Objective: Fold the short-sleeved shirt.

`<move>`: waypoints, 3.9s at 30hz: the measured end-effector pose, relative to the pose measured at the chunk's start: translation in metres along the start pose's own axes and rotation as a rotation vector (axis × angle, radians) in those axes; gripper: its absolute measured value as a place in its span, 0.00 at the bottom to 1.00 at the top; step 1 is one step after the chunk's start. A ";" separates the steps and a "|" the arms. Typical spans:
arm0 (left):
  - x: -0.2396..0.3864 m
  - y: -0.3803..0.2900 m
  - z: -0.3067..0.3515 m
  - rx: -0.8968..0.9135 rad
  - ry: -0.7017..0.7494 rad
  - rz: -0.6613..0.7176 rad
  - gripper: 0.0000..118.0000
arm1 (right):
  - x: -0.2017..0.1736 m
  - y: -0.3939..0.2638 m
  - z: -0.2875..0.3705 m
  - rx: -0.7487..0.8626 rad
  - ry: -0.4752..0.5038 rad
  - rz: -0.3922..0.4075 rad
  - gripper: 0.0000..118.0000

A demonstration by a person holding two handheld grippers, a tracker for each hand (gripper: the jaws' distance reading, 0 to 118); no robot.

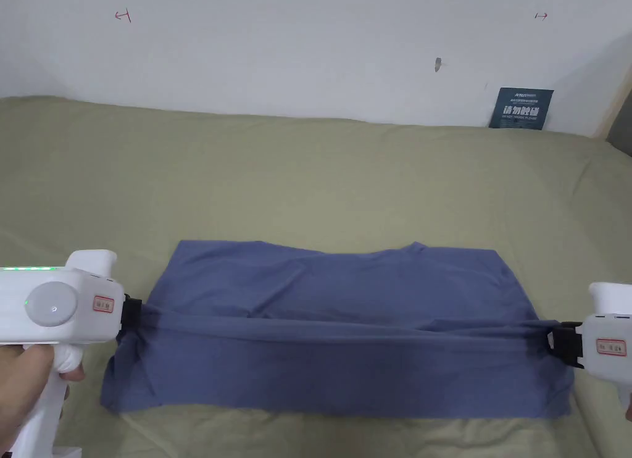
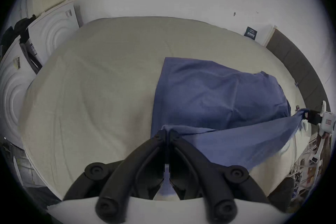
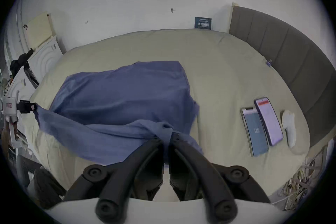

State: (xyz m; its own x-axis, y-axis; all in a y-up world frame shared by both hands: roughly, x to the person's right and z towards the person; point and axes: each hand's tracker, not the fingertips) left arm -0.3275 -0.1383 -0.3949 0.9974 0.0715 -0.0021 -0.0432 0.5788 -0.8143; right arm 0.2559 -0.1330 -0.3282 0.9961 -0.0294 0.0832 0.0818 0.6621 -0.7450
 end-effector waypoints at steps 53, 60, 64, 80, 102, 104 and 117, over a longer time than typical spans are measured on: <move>0.018 -0.065 -0.029 -0.089 0.036 -0.039 0.05 | 0.031 -0.070 -0.048 -0.137 0.070 -0.099 0.34; 0.015 -0.067 -0.011 -0.059 0.054 -0.052 0.04 | 0.022 -0.071 -0.016 -0.089 0.073 -0.073 0.08; 0.007 -0.073 0.009 -0.042 0.039 -0.034 0.04 | 0.025 -0.075 0.012 -0.061 0.091 -0.077 0.08; -0.012 -0.175 0.085 -0.075 0.004 -0.004 0.04 | 0.029 -0.186 0.093 -0.116 0.096 -0.047 0.08; 0.013 0.005 -0.031 0.042 0.056 -0.018 0.63 | 0.023 -0.041 0.004 0.012 -0.016 -0.016 0.00; 0.010 0.012 -0.055 -0.031 0.107 -0.024 0.96 | 0.024 -0.035 -0.004 0.005 -0.020 -0.008 0.00; 0.033 0.006 -0.076 -0.043 0.046 -0.042 0.03 | 0.034 -0.007 -0.057 -0.062 -0.035 -0.006 0.00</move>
State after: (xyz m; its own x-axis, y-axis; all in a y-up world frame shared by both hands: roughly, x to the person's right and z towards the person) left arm -0.2906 -0.1942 -0.4444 0.9999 0.0101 0.0071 0.0005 0.5453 -0.8383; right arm 0.2912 -0.1813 -0.3584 0.9939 -0.0062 0.1097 0.0904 0.6144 -0.7838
